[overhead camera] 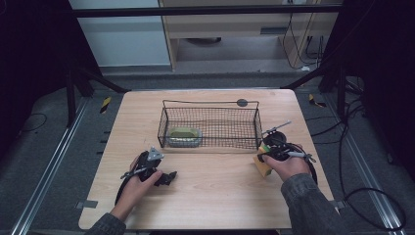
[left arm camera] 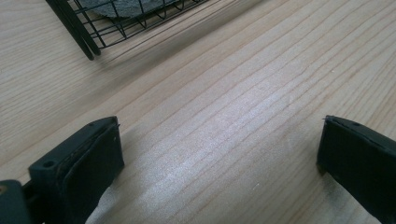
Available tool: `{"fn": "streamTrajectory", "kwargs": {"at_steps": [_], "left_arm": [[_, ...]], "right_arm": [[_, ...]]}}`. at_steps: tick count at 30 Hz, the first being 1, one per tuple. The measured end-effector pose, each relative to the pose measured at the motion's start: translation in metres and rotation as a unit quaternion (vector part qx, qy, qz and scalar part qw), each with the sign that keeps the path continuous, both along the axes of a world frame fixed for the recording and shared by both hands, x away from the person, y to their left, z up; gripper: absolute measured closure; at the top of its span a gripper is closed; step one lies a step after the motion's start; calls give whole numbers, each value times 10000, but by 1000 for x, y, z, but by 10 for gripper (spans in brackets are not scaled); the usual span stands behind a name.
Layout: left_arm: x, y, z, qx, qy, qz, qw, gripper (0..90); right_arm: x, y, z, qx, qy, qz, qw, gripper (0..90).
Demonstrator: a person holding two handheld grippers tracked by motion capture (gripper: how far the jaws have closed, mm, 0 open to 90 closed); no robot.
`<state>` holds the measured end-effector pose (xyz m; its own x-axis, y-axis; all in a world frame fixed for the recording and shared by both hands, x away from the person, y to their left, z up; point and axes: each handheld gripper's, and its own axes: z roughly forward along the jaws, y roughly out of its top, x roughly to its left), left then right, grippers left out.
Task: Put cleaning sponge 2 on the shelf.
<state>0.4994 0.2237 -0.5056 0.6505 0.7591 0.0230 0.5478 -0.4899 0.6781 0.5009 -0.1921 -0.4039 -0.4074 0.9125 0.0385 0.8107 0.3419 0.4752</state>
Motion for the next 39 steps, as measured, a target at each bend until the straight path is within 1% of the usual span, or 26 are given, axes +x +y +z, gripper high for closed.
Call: {"fn": "streamTrajectory", "kwargs": {"at_steps": [5,8,11,14,19,24,29,35,39], "left_arm": [[0,0,0,0,-1,-8,10000,0],[0,0,0,-7,-8,-10,10000,0],[0,1,-1,-22,-19,-13,10000,0],[-1,1,-1,-27,-25,-21,10000,0],[0,1,-1,-47,-44,-31,10000,0],[0,1,-2,-90,-62,-34,9999,0],[0,2,-2,-86,-80,-50,9999,0],[0,2,-2,-99,-100,-70,9999,0],[0,3,-2,-78,-94,-86,9999,0]], "right_arm": [[1,-6,4,-67,-66,52,9999,637],[3,-10,9,-99,-278,155,9994,637],[7,-18,17,-134,-399,171,9990,638],[11,-26,26,-177,-505,149,9985,638],[23,-40,47,-262,-712,56,9971,639],[37,-47,64,-386,-876,5,9954,639],[51,-44,79,-465,-987,45,9940,639],[64,-34,96,-400,-1140,132,9926,639],[74,-26,105,-391,-1184,226,9919,640]]}}
